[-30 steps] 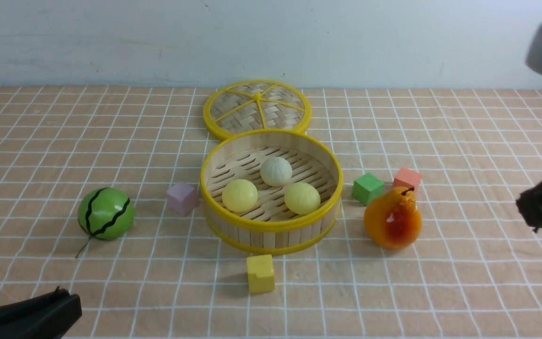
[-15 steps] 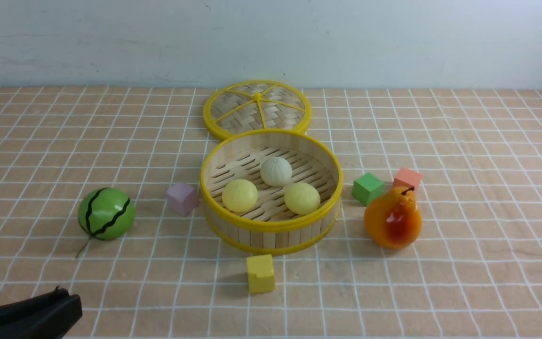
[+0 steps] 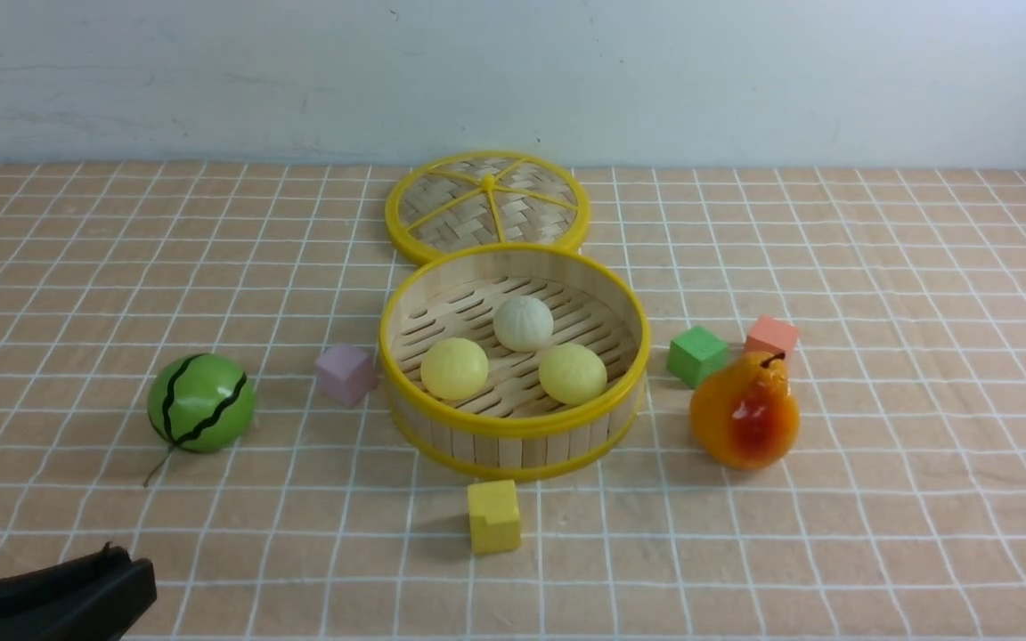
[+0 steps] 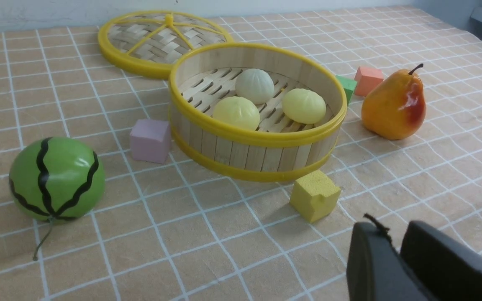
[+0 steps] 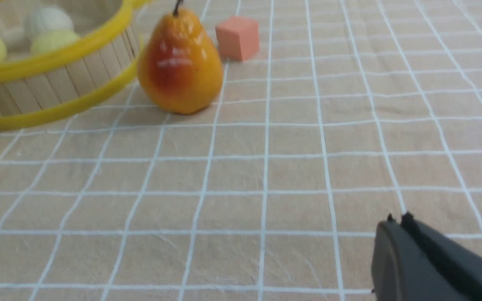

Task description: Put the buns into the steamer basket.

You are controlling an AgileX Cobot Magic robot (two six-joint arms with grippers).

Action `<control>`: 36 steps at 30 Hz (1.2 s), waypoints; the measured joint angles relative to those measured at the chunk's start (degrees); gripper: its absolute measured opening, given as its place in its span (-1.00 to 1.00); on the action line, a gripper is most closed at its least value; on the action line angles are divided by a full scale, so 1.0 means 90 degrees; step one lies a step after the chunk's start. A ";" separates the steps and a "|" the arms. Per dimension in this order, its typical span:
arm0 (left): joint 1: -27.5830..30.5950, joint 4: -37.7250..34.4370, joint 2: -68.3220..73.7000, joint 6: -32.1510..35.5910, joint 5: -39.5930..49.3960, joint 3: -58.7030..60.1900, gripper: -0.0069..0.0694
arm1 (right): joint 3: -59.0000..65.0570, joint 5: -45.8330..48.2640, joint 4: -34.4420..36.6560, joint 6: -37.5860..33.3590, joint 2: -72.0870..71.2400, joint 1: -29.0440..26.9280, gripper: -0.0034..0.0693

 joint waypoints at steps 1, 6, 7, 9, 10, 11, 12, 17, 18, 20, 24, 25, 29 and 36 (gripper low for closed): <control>0.0000 0.0000 0.0006 0.0000 0.0000 0.0000 -0.53 | 0.0000 0.0000 0.0000 0.0000 0.0000 0.0000 -0.93; 0.0000 0.0000 0.0013 0.0000 0.0001 0.0000 -0.53 | 0.0000 0.0000 -0.0027 0.0006 -0.0005 -0.0020 -0.92; 0.0000 0.0000 0.0013 0.0000 0.0001 0.0000 -0.53 | 0.0000 0.0000 -0.0027 0.0006 -0.0005 -0.0027 -0.91; 0.0000 0.0006 0.0013 0.0000 0.0001 0.0000 -0.53 | 0.0000 0.0000 -0.0027 0.0006 -0.0005 -0.0027 -0.91; 0.0000 0.0005 0.0013 0.0000 0.0001 0.0000 -0.53 | 0.0000 0.0000 -0.0027 0.0006 -0.0005 -0.0027 -0.91; 0.0000 0.0005 0.0013 0.0000 0.0001 0.0000 -0.53 | 0.0000 0.0000 -0.0027 0.0006 -0.0005 -0.0027 -0.91; 0.0000 0.0005 0.0013 0.0000 0.0001 0.0000 -0.52 | 0.0000 0.0000 -0.0027 0.0006 -0.0005 -0.0027 -0.91; 0.0000 0.0005 0.0013 0.0000 0.0001 0.0000 -0.52 | 0.0000 0.0000 -0.0027 0.0006 -0.0005 -0.0027 -0.90; 0.0000 0.0005 0.0013 0.0000 0.0001 0.0000 -0.52 | 0.0000 0.0000 -0.0027 0.0006 -0.0005 -0.0027 -0.90; 0.0000 0.0005 0.0013 0.0000 0.0001 0.0000 -0.52 | 0.0000 0.0000 -0.0027 0.0006 -0.0005 -0.0027 -0.90; 0.0000 0.0005 0.0013 0.0000 0.0001 0.0000 -0.50 | 0.0000 0.0002 -0.0034 0.0006 -0.0005 -0.0032 -0.90; 0.0000 0.0005 0.0013 0.0000 0.0001 0.0000 -0.50 | 0.0000 0.0002 -0.0034 0.0006 -0.0005 -0.0032 -0.90; 0.0039 0.0102 0.0013 0.0002 -0.0200 0.0035 -0.50 | 0.0000 0.0002 -0.0042 0.0006 -0.0005 -0.0032 -0.89; 0.1111 0.0328 -0.0629 -0.0900 -0.0592 0.0371 -0.80 | 0.0000 0.0002 -0.0048 0.0006 -0.0005 -0.0032 -0.87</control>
